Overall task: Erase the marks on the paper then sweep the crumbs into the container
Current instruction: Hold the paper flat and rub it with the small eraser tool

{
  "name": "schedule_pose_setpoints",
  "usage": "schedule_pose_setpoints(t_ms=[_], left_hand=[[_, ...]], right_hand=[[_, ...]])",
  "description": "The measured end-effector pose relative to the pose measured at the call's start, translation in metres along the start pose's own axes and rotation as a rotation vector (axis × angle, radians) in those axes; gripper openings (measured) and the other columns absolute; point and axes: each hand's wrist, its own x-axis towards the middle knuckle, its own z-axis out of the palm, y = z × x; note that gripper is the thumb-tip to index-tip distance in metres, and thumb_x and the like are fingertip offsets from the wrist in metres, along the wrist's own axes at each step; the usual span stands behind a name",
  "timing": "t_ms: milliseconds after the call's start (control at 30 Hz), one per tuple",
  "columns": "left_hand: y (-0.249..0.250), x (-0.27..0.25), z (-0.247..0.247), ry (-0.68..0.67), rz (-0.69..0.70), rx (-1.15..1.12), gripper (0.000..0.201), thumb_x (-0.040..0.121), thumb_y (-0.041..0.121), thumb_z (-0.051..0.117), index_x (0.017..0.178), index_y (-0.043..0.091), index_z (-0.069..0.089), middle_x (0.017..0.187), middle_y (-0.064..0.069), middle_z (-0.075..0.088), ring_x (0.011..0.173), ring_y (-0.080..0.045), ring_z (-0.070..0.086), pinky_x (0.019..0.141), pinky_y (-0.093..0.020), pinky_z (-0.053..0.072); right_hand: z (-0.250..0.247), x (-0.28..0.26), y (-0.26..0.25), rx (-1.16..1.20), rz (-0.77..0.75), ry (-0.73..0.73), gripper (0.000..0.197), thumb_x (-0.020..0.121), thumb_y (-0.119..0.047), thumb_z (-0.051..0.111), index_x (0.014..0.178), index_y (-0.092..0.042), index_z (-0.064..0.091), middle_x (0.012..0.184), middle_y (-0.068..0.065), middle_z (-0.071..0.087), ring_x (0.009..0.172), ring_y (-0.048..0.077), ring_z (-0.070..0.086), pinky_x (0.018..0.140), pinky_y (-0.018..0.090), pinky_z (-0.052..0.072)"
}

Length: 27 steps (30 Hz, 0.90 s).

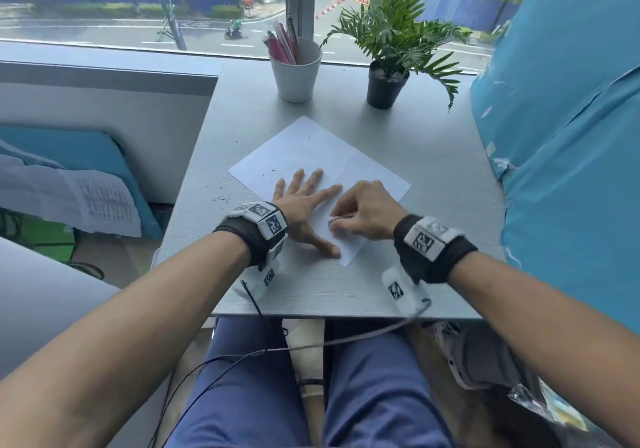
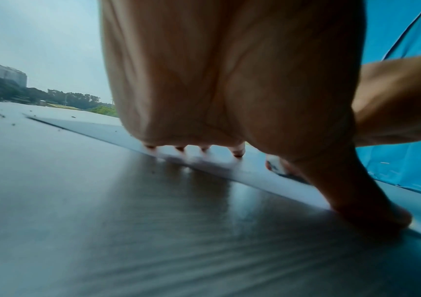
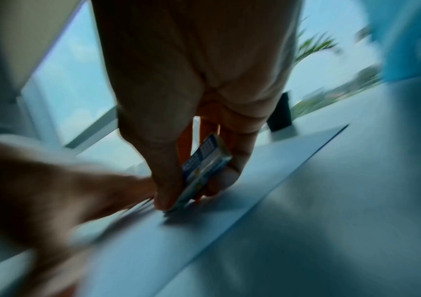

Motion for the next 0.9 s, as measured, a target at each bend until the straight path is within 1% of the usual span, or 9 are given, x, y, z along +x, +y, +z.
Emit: schedule_pose_setpoints(t_ms=[133, 267, 367, 433, 533, 567, 700, 833, 900], left_hand=[[0.003, 0.000, -0.001, -0.002, -0.012, 0.002, 0.137, 0.053, 0.083, 0.074, 0.154, 0.047, -0.010, 0.161, 0.003, -0.030, 0.147, -0.029, -0.031, 0.116, -0.056, -0.017], [0.001, 0.002, 0.000, -0.011, -0.006, -0.001, 0.138, 0.053, 0.084, 0.073, 0.154, 0.046, -0.014, 0.160, 0.002, -0.033, 0.145, -0.029, -0.033, 0.114, -0.055, -0.020], [0.004, 0.001, 0.000, -0.004, -0.015, -0.010, 0.137, 0.053, 0.084, 0.073, 0.154, 0.047, -0.011, 0.161, 0.002, -0.031, 0.146, -0.030, -0.031, 0.117, -0.057, -0.017], [0.004, 0.000, 0.000, -0.001, -0.021, -0.014, 0.137, 0.053, 0.084, 0.073, 0.155, 0.046, -0.011, 0.161, 0.002, -0.031, 0.146, -0.030, -0.031, 0.117, -0.058, -0.016], [0.004, 0.000, -0.001, -0.021, -0.009, 0.005, 0.139, 0.053, 0.084, 0.073, 0.154, 0.045, -0.014, 0.160, 0.002, -0.034, 0.145, -0.030, -0.033, 0.117, -0.058, -0.017], [0.004, -0.001, -0.002, -0.029, -0.010, 0.008, 0.139, 0.053, 0.084, 0.073, 0.154, 0.045, -0.014, 0.160, 0.002, -0.034, 0.145, -0.029, -0.033, 0.117, -0.057, -0.017], [0.008, -0.002, -0.004, -0.030, -0.036, 0.013, 0.138, 0.053, 0.082, 0.075, 0.154, 0.047, -0.011, 0.161, 0.001, -0.031, 0.147, -0.031, -0.030, 0.118, -0.058, -0.014], [0.008, 0.000, -0.004, -0.036, -0.040, 0.030, 0.139, 0.053, 0.083, 0.074, 0.154, 0.046, -0.014, 0.160, 0.001, -0.033, 0.146, -0.031, -0.031, 0.117, -0.060, -0.013], [0.009, 0.001, -0.004, -0.039, -0.047, 0.024, 0.138, 0.052, 0.083, 0.075, 0.154, 0.047, -0.012, 0.161, 0.001, -0.031, 0.147, -0.032, -0.029, 0.117, -0.062, -0.011]], right_hand=[[-0.021, 0.022, 0.022, -0.011, 0.180, 0.222, 0.013, 0.073, -0.025, 0.077, 0.082, -0.016, 0.079, 0.077, -0.003, 0.074, 0.076, 0.011, 0.065, 0.071, 0.019, 0.046], [0.001, 0.003, -0.004, -0.017, -0.013, -0.047, 0.009, 0.072, -0.021, 0.079, 0.079, -0.015, 0.079, 0.068, -0.010, 0.068, 0.063, 0.004, 0.060, 0.059, 0.012, 0.042], [-0.019, 0.019, 0.018, 0.032, 0.155, 0.111, 0.012, 0.072, -0.024, 0.080, 0.080, -0.016, 0.080, 0.075, -0.003, 0.074, 0.073, 0.008, 0.065, 0.068, 0.017, 0.049], [-0.016, 0.021, 0.018, 0.025, 0.178, 0.178, 0.009, 0.070, -0.022, 0.077, 0.077, -0.015, 0.079, 0.071, -0.003, 0.072, 0.070, 0.009, 0.064, 0.070, 0.019, 0.050], [0.005, 0.001, -0.006, -0.025, -0.005, -0.045, 0.006, 0.072, -0.019, 0.076, 0.073, -0.013, 0.078, 0.068, -0.004, 0.071, 0.061, 0.004, 0.059, 0.062, 0.020, 0.048], [0.000, 0.000, -0.004, -0.018, 0.006, -0.060, 0.008, 0.073, -0.020, 0.077, 0.075, -0.013, 0.079, 0.071, -0.003, 0.072, 0.063, 0.005, 0.061, 0.063, 0.019, 0.048], [-0.028, 0.020, 0.026, 0.023, 0.220, 0.210, 0.009, 0.071, -0.022, 0.076, 0.076, -0.015, 0.079, 0.075, -0.001, 0.075, 0.073, 0.009, 0.066, 0.067, 0.017, 0.047], [-0.001, -0.005, -0.002, -0.022, 0.001, -0.051, 0.007, 0.071, -0.018, 0.077, 0.076, -0.014, 0.079, 0.070, -0.003, 0.073, 0.069, 0.012, 0.067, 0.067, 0.025, 0.055], [-0.013, 0.004, 0.010, 0.002, 0.095, -0.007, 0.010, 0.072, -0.022, 0.079, 0.080, -0.015, 0.080, 0.074, -0.003, 0.074, 0.073, 0.011, 0.068, 0.071, 0.025, 0.055]])
